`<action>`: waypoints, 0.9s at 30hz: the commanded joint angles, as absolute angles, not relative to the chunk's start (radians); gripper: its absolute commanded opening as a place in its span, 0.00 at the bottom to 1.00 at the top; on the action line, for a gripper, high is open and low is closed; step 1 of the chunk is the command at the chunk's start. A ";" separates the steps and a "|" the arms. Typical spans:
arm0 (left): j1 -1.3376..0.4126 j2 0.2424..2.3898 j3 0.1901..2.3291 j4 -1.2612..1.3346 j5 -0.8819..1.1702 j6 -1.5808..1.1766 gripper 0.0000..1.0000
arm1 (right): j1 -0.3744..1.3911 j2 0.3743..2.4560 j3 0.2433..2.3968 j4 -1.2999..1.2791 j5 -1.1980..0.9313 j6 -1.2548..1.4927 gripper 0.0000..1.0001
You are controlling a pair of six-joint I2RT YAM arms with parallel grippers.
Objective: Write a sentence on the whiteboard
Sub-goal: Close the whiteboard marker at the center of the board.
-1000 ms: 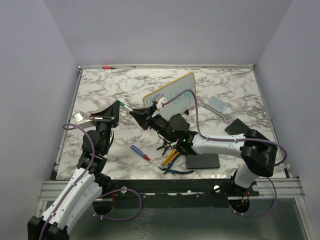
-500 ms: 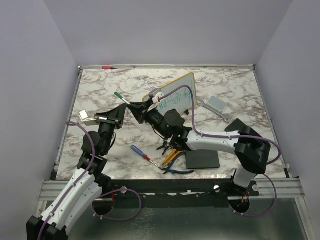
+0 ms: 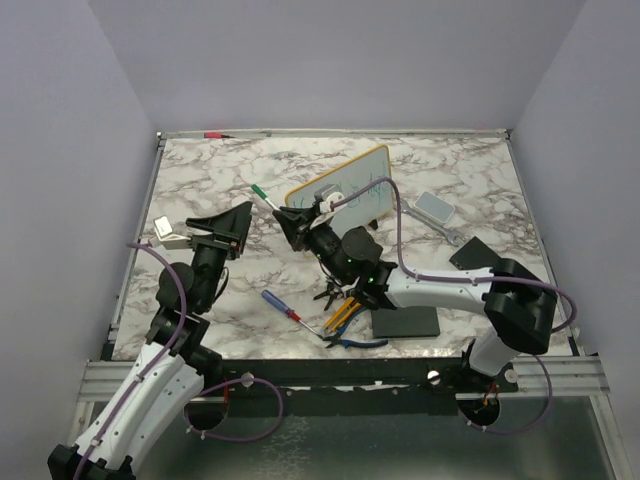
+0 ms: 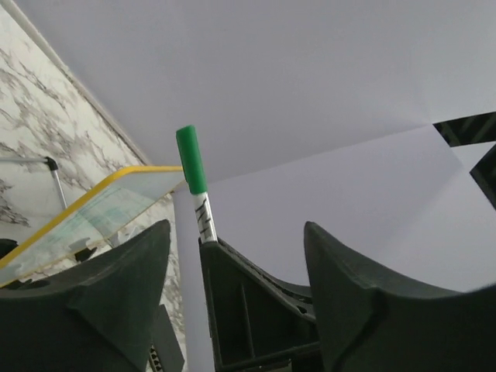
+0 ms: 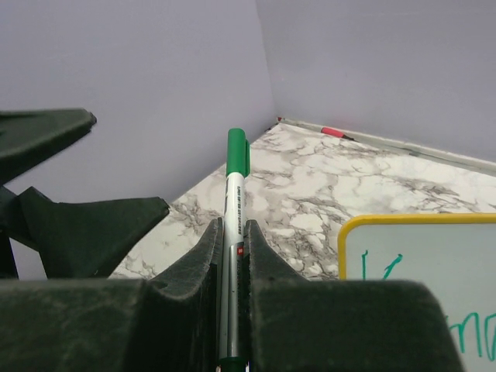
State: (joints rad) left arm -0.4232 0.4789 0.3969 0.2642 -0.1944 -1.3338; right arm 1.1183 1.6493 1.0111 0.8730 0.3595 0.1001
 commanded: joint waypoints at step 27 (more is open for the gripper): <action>-0.426 0.725 0.568 0.330 -0.001 -1.189 0.32 | 1.121 1.414 0.805 0.974 0.193 0.141 0.01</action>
